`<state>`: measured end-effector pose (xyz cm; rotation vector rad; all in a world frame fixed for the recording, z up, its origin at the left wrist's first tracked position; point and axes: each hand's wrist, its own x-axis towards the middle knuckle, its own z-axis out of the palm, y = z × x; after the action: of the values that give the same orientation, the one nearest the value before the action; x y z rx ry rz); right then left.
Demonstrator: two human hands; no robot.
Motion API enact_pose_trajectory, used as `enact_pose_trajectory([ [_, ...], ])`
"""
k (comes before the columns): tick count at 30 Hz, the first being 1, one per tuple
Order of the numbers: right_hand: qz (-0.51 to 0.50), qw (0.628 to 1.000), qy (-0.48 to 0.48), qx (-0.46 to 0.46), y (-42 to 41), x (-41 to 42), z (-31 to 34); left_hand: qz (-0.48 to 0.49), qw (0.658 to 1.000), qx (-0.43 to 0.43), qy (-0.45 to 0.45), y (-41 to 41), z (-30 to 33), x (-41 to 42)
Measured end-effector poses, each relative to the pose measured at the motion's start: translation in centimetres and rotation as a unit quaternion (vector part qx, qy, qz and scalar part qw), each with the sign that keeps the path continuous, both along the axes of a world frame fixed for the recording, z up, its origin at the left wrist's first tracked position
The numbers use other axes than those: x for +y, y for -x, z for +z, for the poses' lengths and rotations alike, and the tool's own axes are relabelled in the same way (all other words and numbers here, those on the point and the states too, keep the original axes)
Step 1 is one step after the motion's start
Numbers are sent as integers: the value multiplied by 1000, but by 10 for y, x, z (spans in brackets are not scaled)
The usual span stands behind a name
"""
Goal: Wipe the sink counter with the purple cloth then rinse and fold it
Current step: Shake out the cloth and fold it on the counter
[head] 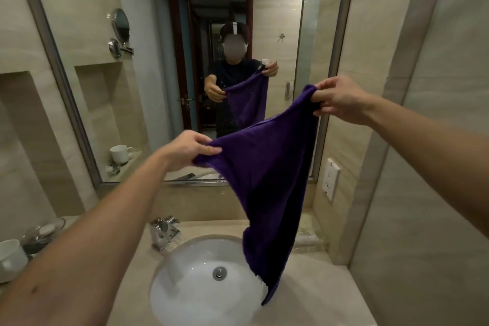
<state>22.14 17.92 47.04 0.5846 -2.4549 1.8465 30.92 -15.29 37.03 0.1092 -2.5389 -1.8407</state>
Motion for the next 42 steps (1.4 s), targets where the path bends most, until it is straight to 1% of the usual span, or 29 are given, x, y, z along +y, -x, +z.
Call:
enact_pose_trajectory([
  [2,7,999,-18,-28,2,13,-3,-2,1000,20,12,0,29,-5],
  [5,28,998,-36,-52,6,29,-7,-39,998,1,55,-3,71,-6],
  [7,48,997,-39,-52,5,33,-9,-51,995,-13,89,-7,91,-5],
  [9,53,997,-36,-42,4,34,-10,-61,993,-15,99,-12,102,-4],
  [12,41,999,-19,-22,4,36,-9,-96,993,-23,59,-15,107,-5],
  [17,5,998,45,-34,7,43,-7,-115,992,2,-44,-15,91,-14],
  [19,-3,997,64,-41,8,47,-7,-102,991,18,-80,-18,85,-13],
  [21,7,995,84,-50,8,51,-6,-66,992,40,-101,-17,83,-11],
  [24,30,994,95,-52,8,57,-6,-5,996,61,-68,-14,82,-6],
  [26,30,994,88,-51,9,59,-7,14,996,63,-60,-13,86,-1],
  [31,8,993,102,-54,15,71,-7,-18,993,83,-87,-6,94,10],
  [35,-64,988,124,-62,23,77,-8,-13,994,57,-91,6,91,11],
  [37,-87,985,134,-62,29,77,-10,11,995,54,-89,13,89,13],
  [39,-96,982,148,-66,36,76,-10,39,995,64,-67,21,89,18],
  [42,-100,980,163,-56,46,73,-8,110,990,87,-31,33,93,28],
])
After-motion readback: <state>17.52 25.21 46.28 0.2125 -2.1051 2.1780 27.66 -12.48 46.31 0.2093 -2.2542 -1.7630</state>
